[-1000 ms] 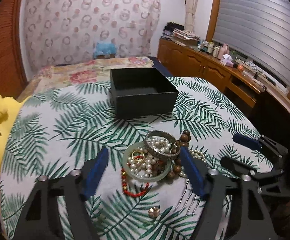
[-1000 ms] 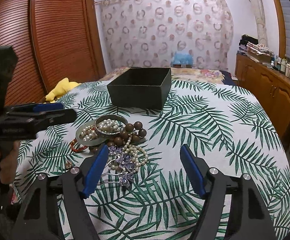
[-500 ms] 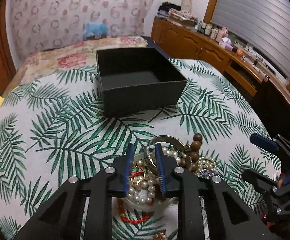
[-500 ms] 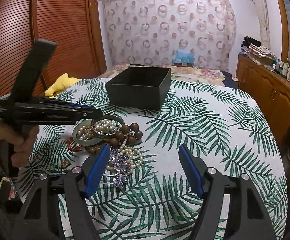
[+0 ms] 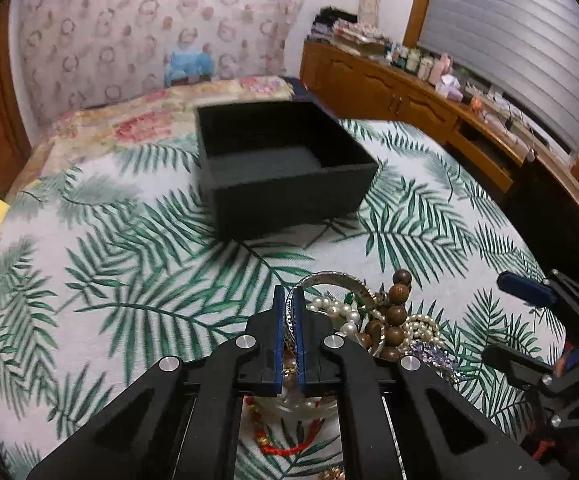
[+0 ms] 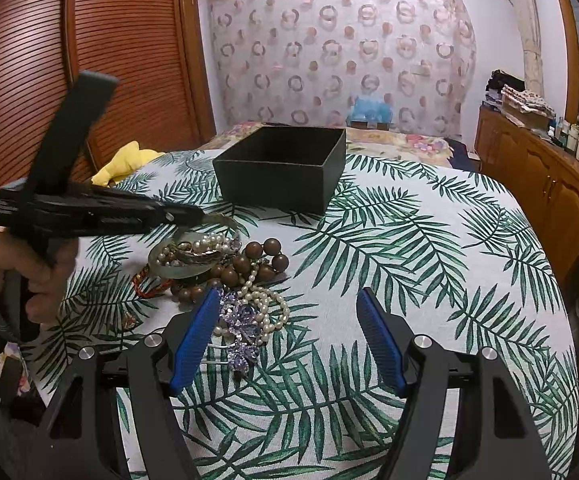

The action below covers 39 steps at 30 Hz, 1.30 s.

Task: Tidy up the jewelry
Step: 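Lower the left gripper onto the silver bangle and close on it, then grasp the brown bead bracelet with the right gripper while the left gripper lifts the silver bangle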

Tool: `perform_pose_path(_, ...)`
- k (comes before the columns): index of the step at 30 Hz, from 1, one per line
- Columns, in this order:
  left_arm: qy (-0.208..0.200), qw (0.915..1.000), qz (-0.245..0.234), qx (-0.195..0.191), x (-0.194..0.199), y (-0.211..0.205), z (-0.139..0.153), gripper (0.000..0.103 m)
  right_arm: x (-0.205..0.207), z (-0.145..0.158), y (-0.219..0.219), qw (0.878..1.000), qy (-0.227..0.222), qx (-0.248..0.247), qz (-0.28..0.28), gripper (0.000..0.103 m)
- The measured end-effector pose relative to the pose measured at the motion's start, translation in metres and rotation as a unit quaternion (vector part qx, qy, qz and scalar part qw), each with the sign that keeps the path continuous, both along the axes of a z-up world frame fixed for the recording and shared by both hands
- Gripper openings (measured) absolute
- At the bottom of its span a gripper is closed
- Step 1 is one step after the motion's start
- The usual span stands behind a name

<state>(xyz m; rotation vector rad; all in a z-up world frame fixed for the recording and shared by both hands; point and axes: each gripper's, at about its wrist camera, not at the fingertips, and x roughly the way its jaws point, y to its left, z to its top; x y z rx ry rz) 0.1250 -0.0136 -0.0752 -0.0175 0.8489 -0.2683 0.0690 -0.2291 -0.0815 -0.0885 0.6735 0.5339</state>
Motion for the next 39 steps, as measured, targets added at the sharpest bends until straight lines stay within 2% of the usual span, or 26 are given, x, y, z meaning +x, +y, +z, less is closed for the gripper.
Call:
perform_pose_path(3,-0.020,0.9997,0.011,-0.010,-0.011,0.008,0.009,0.003,0.004,-0.001,0.001,1.000,0.002,-0.002,0.000,0.073)
perform_pose_path(11,-0.063,0.9967,0.040,-0.031,-0.040,0.022,0.021,0.003,0.022,-0.003,0.010,1.000,0.022,-0.007,0.022,0.064)
perform_pose_path(20,-0.079,0.9948,0.051,-0.039,-0.058,0.031,0.019,0.003,0.047,-0.009,0.037,0.997,0.064,0.013,0.052,0.060)
perform_pose_path(27,-0.082,0.9941,0.056,-0.042,-0.063,0.034,0.016,0.003,0.066,-0.019,0.053,0.994,0.096,0.011,0.046,0.053)
perform_pose_path(32,-0.083,0.9942,0.056,-0.041,-0.064,0.033,0.016,0.003,0.079,-0.026,0.059,0.993,0.110,0.000,0.034,0.037)
perform_pose_path(33,-0.084,0.9941,0.055,-0.041,-0.064,0.033,0.016,0.003,0.079,-0.026,0.058,0.994,0.107,-0.001,0.034,0.029)
perform_pose_path(34,-0.084,0.9941,0.056,-0.040,-0.064,0.033,0.016,0.003,0.077,-0.024,0.057,0.994,0.102,-0.001,0.032,0.015)
perform_pose_path(39,-0.088,0.9937,0.057,-0.041,-0.066,0.033,0.017,0.003,0.069,-0.005,0.049,0.996,0.079,0.014,0.048,0.015)
